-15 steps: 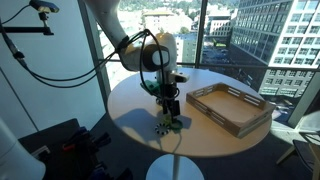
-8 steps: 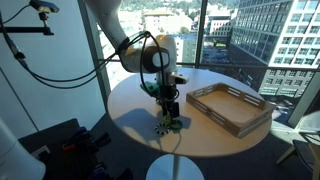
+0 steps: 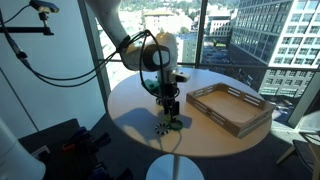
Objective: Pick up the light green ring and put it on the rings stacking stand
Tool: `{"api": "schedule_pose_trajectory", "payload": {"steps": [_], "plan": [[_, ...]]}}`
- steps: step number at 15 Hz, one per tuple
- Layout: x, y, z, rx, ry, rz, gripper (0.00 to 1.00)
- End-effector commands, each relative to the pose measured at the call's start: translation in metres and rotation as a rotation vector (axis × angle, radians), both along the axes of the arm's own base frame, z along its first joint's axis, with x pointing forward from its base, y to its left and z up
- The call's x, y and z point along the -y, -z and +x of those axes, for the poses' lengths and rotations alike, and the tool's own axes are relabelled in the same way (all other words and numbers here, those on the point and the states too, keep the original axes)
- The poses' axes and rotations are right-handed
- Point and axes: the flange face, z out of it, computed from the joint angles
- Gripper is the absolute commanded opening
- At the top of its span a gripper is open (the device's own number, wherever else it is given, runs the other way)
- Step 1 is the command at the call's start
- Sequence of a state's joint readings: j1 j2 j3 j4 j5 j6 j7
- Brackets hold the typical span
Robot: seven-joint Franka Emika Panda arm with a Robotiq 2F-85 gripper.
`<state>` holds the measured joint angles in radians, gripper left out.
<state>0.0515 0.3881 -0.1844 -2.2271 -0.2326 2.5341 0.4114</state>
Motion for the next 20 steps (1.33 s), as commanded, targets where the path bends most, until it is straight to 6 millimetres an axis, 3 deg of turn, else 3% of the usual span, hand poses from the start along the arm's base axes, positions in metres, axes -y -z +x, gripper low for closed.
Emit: {"api": "schedule_pose_trajectory", "payload": {"steps": [1,7,14,20], "plan": [[0.001,-0.020,0.001,0.026,0.025,0.022,0.50],[0.006,-0.058,0.006,0.085,0.060,0.036,0.50],[0.011,-0.116,0.010,0.192,0.088,0.076,0.50],[0.001,-0.162,0.008,0.225,0.071,0.174,0.50]]}}
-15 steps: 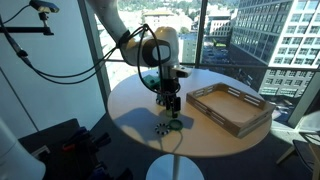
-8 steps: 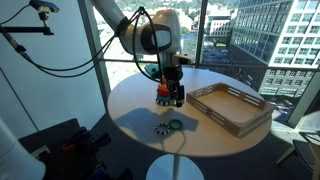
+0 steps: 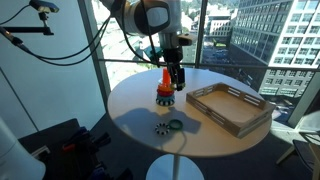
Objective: Pick up the light green ring and put it on the rings stacking stand
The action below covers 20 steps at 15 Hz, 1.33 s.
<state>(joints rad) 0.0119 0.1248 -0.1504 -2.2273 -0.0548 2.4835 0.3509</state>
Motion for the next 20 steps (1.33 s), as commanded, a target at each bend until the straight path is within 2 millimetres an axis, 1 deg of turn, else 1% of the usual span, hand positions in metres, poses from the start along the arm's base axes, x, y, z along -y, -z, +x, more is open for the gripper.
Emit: {"api": "schedule_pose_trajectory", "payload": {"steps": [1,5,9,16,20], "plan": [[-0.005,-0.032,-0.006,0.010,-0.034,0.059,0.50],[-0.014,-0.057,-0.008,0.033,-0.064,0.108,0.50],[-0.024,-0.070,-0.003,0.044,-0.078,0.144,0.50],[-0.041,-0.074,0.015,0.022,-0.077,0.200,0.50],[-0.049,-0.066,0.029,-0.009,-0.078,0.207,0.50]]}}
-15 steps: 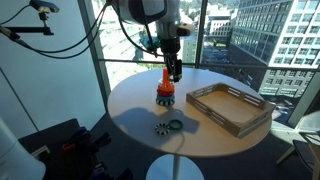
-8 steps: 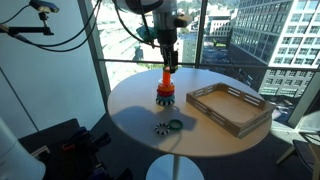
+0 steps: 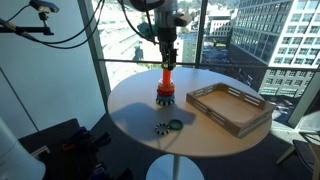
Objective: Pick up the light green ring and put it on the rings stacking stand
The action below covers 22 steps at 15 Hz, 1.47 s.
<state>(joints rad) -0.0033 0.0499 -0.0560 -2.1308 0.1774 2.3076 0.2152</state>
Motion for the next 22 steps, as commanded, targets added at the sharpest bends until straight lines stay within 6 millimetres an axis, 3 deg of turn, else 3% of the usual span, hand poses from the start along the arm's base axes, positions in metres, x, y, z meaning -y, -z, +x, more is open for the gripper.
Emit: {"api": "schedule_pose_trajectory", "payload": {"steps": [1,13,22], "plan": [[-0.004,0.003,0.020,-0.034,-0.011,0.028,0.50],[-0.021,0.025,0.044,-0.078,-0.048,0.086,0.50],[-0.035,0.014,0.050,-0.105,-0.058,-0.060,0.50]]}}
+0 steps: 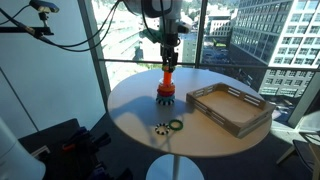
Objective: Pick up the light green ring and put it on the rings stacking stand
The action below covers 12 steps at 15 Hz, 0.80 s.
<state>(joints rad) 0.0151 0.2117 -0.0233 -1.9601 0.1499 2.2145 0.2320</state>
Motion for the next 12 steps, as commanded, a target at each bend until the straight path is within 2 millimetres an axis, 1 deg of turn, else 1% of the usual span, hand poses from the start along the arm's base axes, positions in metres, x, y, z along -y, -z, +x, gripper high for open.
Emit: {"api": "schedule_pose_trajectory", "payload": {"steps": [1,5,12], "plan": [[-0.008,-0.013,0.008,-0.020,-0.002,-0.059,0.50],[-0.016,-0.013,0.011,-0.026,-0.025,-0.060,0.50],[-0.013,0.000,0.017,-0.055,-0.015,-0.092,0.50]]}}
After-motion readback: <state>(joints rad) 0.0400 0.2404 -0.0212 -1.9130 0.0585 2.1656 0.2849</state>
